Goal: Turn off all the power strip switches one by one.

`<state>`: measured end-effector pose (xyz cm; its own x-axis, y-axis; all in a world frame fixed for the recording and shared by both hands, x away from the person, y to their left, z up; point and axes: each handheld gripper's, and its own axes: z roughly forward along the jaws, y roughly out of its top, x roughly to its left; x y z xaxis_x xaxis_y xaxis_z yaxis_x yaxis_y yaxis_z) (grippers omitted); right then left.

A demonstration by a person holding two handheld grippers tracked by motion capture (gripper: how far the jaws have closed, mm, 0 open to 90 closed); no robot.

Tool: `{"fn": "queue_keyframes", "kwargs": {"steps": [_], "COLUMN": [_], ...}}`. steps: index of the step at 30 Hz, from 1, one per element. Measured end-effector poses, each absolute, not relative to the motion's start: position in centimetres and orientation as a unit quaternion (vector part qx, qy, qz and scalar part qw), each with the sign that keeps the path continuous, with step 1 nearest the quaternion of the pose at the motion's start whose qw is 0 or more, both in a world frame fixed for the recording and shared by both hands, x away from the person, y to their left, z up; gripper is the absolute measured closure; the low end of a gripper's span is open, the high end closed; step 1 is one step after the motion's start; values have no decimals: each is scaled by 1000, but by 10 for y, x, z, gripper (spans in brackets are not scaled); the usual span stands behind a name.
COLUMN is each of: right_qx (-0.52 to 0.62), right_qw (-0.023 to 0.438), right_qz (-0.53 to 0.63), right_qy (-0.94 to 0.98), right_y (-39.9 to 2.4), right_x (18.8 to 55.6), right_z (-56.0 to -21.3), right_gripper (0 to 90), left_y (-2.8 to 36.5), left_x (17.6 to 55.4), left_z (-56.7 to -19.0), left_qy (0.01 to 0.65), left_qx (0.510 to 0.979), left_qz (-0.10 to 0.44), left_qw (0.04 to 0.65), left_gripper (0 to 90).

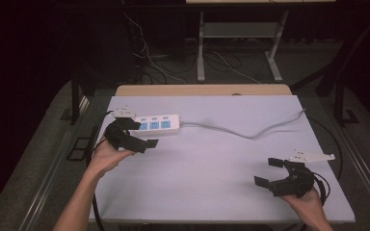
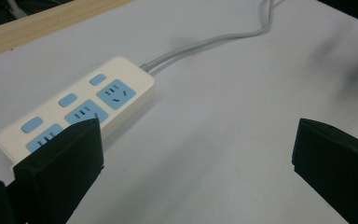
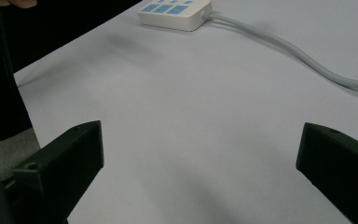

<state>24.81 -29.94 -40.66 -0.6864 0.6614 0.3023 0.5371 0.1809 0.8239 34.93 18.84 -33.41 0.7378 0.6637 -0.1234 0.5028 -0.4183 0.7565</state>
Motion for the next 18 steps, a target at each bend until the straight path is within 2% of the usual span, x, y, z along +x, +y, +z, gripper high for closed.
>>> {"fn": "queue_keyframes", "kwargs": {"steps": [18], "right_qx": [391], "right_qw": [62], "right_qz": [504], "right_qy": [767], "right_y": [-299], "right_x": [249], "right_z": [-407], "right_gripper": [5], "left_y": [194], "left_x": [381], "left_z": [-337], "left_qy": [362], "left_qx": [840], "left_qz": [101], "left_qw": [390], "left_gripper": [36]}}
